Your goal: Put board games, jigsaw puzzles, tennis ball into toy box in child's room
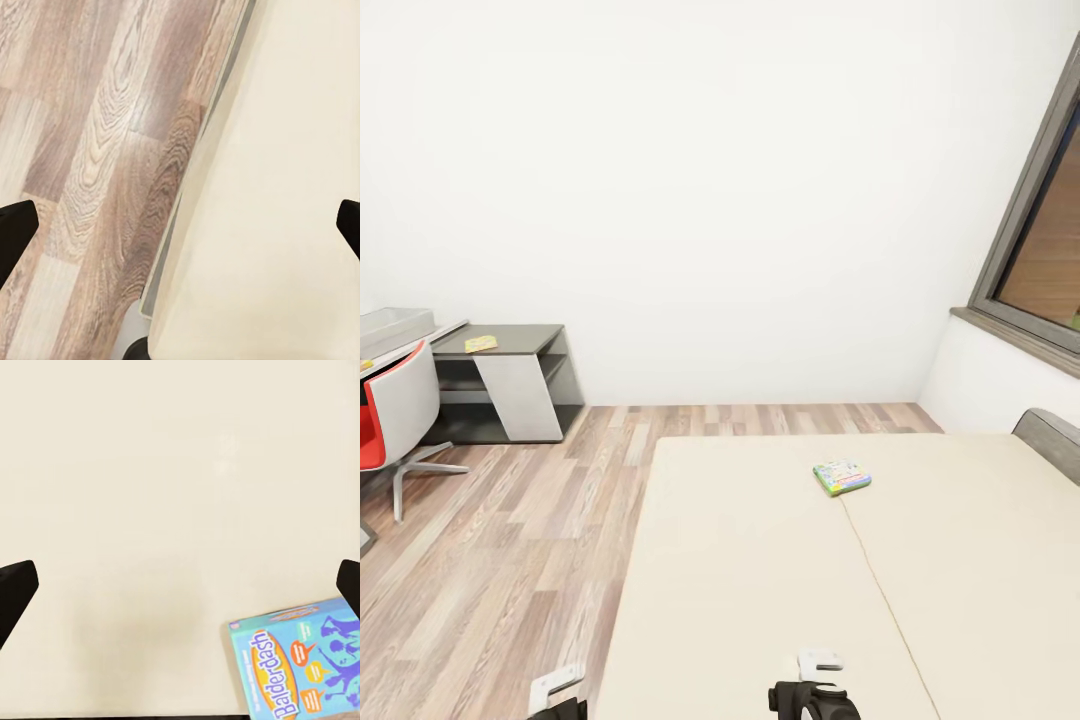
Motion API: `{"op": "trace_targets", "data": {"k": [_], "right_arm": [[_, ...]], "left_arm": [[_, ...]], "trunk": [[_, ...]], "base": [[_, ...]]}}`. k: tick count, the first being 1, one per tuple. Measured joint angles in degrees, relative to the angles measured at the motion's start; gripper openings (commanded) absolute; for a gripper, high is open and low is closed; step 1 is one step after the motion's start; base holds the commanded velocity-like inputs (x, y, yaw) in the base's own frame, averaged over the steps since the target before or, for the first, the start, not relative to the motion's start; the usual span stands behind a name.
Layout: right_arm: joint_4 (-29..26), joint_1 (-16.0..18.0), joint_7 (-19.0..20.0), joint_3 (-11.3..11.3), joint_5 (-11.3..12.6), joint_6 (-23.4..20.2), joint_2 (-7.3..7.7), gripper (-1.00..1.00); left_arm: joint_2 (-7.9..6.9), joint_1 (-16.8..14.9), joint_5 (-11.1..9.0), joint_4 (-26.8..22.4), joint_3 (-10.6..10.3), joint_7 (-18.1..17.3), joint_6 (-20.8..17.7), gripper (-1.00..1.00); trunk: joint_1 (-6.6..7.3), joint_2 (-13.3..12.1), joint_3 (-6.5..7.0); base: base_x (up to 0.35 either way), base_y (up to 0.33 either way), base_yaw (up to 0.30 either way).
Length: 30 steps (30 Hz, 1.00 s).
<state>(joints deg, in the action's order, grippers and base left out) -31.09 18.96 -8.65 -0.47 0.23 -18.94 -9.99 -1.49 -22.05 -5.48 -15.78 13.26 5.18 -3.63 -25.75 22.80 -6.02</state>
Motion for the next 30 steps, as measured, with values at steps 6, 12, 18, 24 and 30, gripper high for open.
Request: {"op": "trace_targets", "data": {"k": [6,12,18,24,30], "right_arm": [[0.0,0.0,0.0,0.0,0.0,0.0,0.00,1.00],[0.0,0.0,0.0,0.0,0.0,0.0,0.00,1.00],[0.0,0.0,0.0,0.0,0.0,0.0,0.00,1.00],[0.0,0.0,0.0,0.0,0.0,0.0,0.00,1.00],[0.0,0.0,0.0,0.0,0.0,0.0,0.00,1.00]], "left_arm": [[0.00,0.0,0.0,0.0,0.0,0.0,0.0,1.00],[0.00,0.0,0.0,0.0,0.0,0.0,0.0,1.00],[0.00,0.0,0.0,0.0,0.0,0.0,0.0,1.00],[0.00,0.0,0.0,0.0,0.0,0.0,0.0,1.00],[0.03,0.0,0.0,0.0,0.0,0.0,0.0,1.00]], "trunk": [[0.00,0.0,0.00],[0.00,0.0,0.00],[0.00,0.0,0.00],[0.00,0.0,0.00],[0.00,0.0,0.00]], "base": [[0.000,-0.059,0.000],[0.000,-0.150,0.000],[0.000,-0.035,0.000],[0.000,-0.006,0.000],[0.000,-0.105,0.000]]}}
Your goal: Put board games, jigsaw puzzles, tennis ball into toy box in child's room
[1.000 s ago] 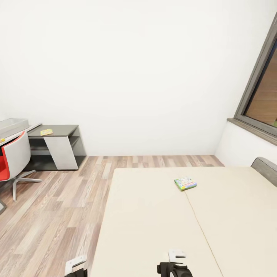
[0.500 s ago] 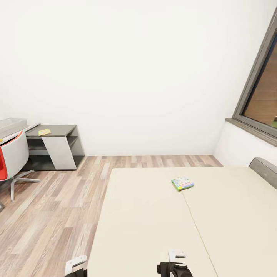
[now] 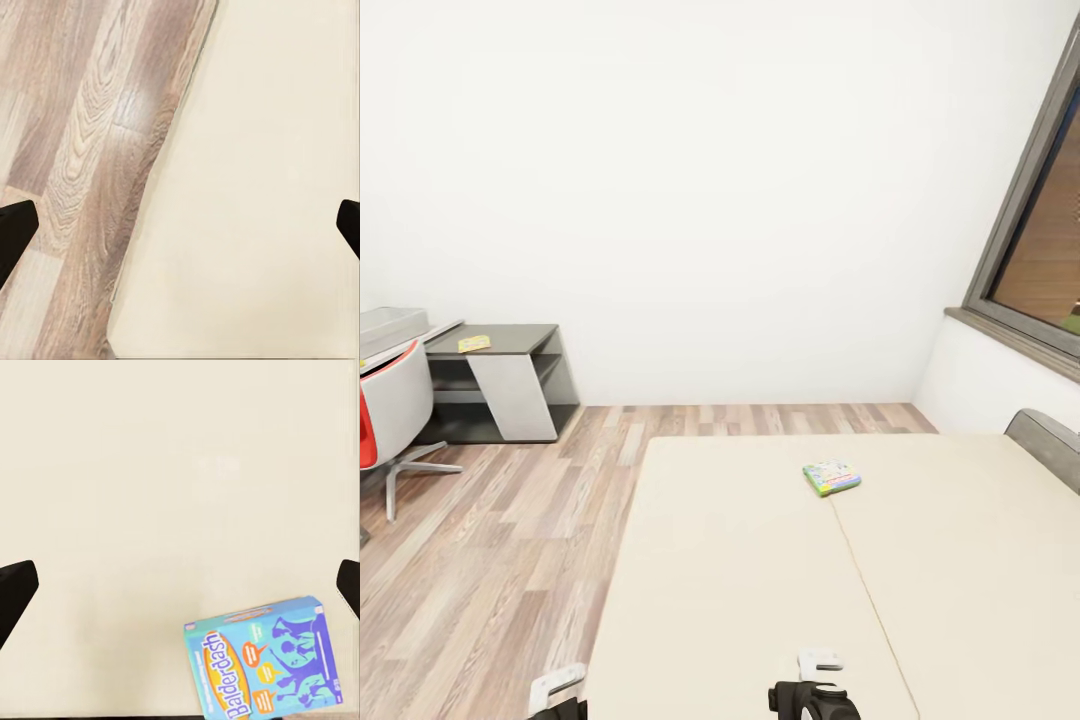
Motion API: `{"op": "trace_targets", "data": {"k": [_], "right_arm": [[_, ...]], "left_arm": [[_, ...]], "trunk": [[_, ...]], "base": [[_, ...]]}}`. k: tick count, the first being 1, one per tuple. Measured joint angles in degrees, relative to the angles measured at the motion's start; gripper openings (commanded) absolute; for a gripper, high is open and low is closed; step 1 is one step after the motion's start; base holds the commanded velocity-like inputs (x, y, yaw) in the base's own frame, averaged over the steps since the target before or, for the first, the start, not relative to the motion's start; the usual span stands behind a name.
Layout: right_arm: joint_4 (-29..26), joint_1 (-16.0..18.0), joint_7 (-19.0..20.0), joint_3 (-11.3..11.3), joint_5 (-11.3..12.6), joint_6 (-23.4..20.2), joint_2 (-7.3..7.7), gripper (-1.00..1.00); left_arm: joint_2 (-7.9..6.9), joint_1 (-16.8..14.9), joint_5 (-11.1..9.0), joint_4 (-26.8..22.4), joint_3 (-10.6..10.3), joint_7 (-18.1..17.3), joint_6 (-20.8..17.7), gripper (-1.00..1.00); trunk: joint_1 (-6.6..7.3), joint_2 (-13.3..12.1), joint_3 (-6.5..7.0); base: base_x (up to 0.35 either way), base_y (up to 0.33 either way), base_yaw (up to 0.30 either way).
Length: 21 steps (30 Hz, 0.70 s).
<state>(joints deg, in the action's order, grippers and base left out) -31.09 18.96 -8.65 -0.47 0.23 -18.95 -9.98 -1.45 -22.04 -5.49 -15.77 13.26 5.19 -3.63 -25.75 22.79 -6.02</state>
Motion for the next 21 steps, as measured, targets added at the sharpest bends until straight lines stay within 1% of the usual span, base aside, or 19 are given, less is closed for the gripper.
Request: {"op": "trace_targets", "data": {"k": [3,6,21], "right_arm": [[0.0,0.0,0.0,0.0,0.0,0.0,0.00,1.00],[0.1,0.0,0.0,0.0,0.0,0.0,0.00,1.00],[0.1,0.0,0.0,0.0,0.0,0.0,0.00,1.00]], "left_arm": [[0.02,0.0,0.0,0.0,0.0,0.0,0.0,1.00],[0.04,0.0,0.0,0.0,0.0,0.0,0.0,1.00],[0.02,0.0,0.0,0.0,0.0,0.0,0.0,1.00]], "trunk": [[0.00,0.0,0.00],[0.00,0.0,0.00],[0.00,0.0,0.00]], "base": [[0.000,-0.161,0.000],[0.000,-0.065,0.000],[0.000,-0.009,0.000]]}}
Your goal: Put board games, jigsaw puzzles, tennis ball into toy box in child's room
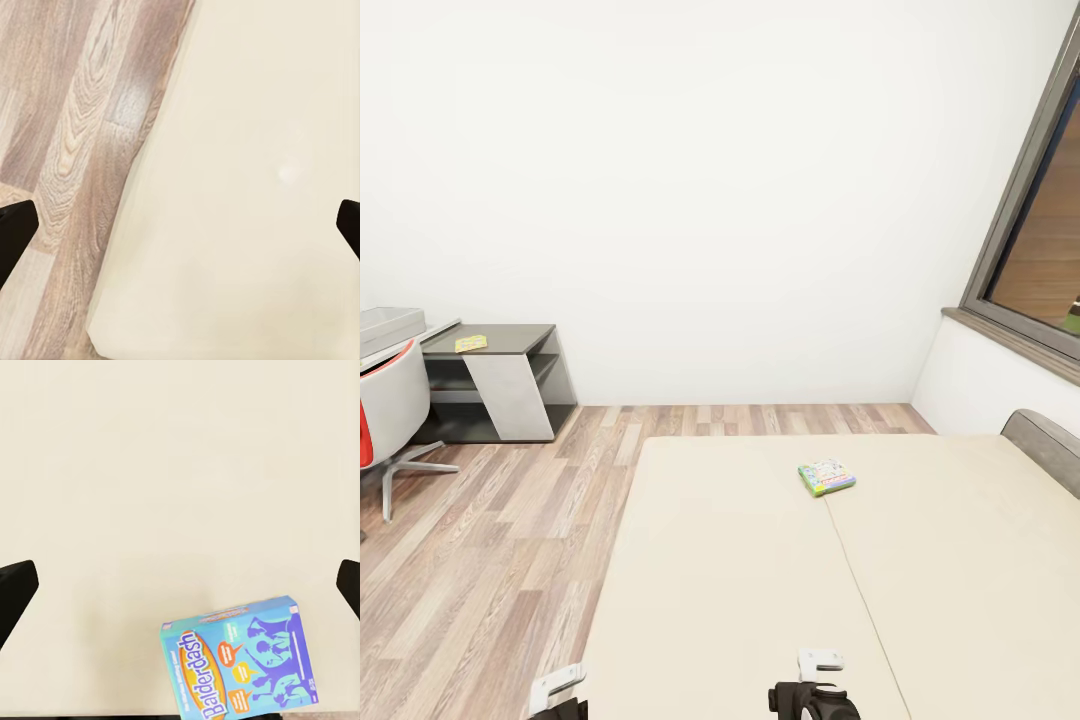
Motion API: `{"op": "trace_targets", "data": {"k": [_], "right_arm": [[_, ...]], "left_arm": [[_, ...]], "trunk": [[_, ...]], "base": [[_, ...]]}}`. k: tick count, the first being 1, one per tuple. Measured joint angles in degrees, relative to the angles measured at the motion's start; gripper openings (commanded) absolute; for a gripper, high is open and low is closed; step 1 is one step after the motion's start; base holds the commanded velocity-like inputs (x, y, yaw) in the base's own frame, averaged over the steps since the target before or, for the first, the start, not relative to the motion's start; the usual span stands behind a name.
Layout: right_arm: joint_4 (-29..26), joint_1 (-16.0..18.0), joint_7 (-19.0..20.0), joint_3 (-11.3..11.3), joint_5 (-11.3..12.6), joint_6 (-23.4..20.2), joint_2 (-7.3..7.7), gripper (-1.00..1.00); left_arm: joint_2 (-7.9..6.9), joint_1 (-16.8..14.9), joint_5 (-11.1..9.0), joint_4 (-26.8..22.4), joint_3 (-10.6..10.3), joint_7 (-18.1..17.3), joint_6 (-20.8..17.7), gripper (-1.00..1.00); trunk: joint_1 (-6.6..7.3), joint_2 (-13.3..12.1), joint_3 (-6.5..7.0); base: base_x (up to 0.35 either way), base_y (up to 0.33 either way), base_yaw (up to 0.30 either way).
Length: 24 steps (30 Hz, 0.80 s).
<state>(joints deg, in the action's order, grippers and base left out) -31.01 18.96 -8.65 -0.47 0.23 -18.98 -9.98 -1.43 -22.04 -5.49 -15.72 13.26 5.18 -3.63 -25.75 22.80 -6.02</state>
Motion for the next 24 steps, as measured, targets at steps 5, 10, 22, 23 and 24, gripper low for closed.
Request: {"op": "trace_targets", "data": {"k": [5,10,22,23,24], "right_arm": [[0.0,0.0,0.0,0.0,0.0,0.0,0.00,1.00],[0.0,0.0,0.0,0.0,0.0,0.0,0.00,1.00],[0.0,0.0,0.0,0.0,0.0,0.0,0.00,1.00],[0.0,0.0,0.0,0.0,0.0,0.0,0.00,1.00],[0.0,0.0,0.0,0.0,0.0,0.0,0.00,1.00]], "left_arm": [[0.02,0.0,0.0,0.0,0.0,0.0,0.0,1.00],[0.02,0.0,0.0,0.0,0.0,0.0,0.0,1.00],[0.02,0.0,0.0,0.0,0.0,0.0,0.0,1.00],[0.02,0.0,0.0,0.0,0.0,0.0,0.0,1.00],[0.02,0.0,0.0,0.0,0.0,0.0,0.0,1.00]], "trunk": [[0.00,0.0,0.00],[0.00,0.0,0.00],[0.00,0.0,0.00],[0.00,0.0,0.00],[0.00,0.0,0.00]], "base": [[0.000,0.000,0.000],[0.000,0.000,0.000],[0.000,-0.045,0.000],[0.000,-0.178,0.000],[0.000,-0.187,0.000]]}}
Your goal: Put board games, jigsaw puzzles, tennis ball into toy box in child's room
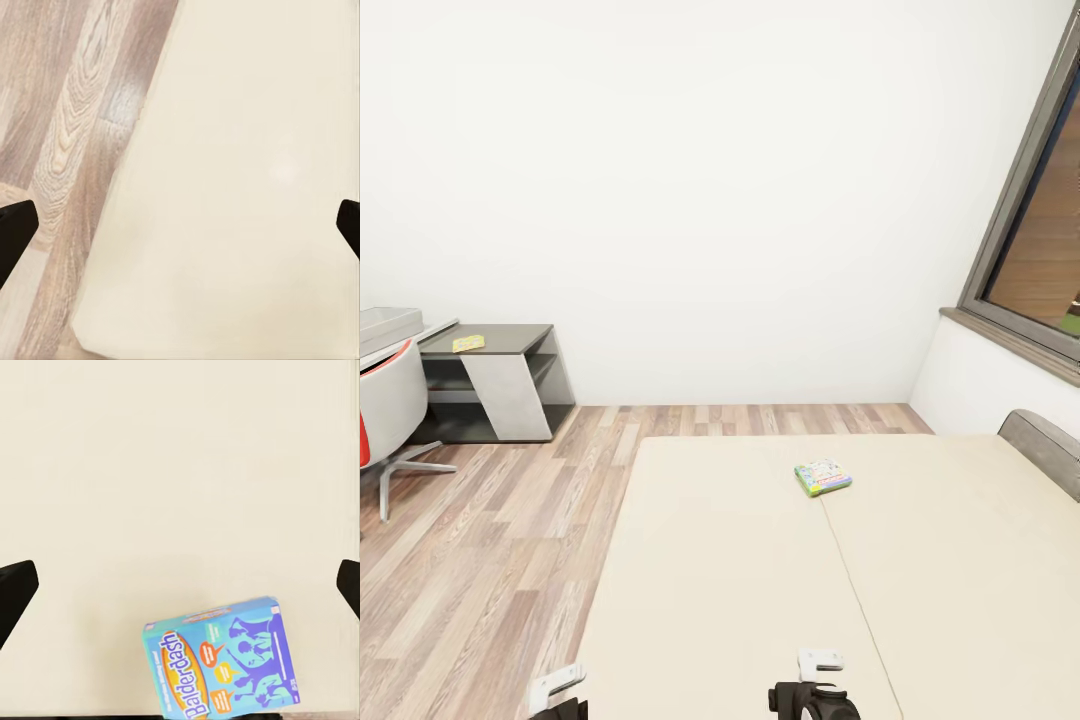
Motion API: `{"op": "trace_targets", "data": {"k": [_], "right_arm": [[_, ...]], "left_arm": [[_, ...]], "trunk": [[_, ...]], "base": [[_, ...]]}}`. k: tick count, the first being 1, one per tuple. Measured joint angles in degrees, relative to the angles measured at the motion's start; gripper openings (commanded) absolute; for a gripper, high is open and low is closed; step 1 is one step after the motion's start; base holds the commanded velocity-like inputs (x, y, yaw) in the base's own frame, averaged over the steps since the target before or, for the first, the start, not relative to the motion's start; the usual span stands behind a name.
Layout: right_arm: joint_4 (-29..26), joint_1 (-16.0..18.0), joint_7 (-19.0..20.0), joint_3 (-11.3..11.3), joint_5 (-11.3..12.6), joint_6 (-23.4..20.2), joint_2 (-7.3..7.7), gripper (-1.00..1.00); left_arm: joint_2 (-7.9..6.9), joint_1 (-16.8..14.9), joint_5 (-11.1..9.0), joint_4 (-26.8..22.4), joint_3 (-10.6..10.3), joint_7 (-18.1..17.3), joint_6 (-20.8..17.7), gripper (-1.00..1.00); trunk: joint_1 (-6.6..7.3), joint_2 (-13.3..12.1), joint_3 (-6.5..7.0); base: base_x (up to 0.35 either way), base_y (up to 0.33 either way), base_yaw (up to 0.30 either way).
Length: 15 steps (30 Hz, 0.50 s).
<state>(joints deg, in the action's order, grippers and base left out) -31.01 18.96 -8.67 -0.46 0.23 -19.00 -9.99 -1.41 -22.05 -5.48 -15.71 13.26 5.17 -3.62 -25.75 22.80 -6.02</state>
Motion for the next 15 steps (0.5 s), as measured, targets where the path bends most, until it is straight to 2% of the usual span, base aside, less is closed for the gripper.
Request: {"op": "trace_targets", "data": {"k": [5,15], "right_arm": [[0.0,0.0,0.0,0.0,0.0,0.0,0.00,1.00],[0.0,0.0,0.0,0.0,0.0,0.0,0.00,1.00]], "left_arm": [[-0.01,0.0,0.0,0.0,0.0,0.0,0.0,1.00],[-0.05,0.0,0.0,0.0,0.0,0.0,0.0,1.00]], "trunk": [[0.00,0.0,0.00],[0.00,0.0,0.00]], "base": [[0.000,-0.112,0.000],[0.000,-0.013,0.000]]}}
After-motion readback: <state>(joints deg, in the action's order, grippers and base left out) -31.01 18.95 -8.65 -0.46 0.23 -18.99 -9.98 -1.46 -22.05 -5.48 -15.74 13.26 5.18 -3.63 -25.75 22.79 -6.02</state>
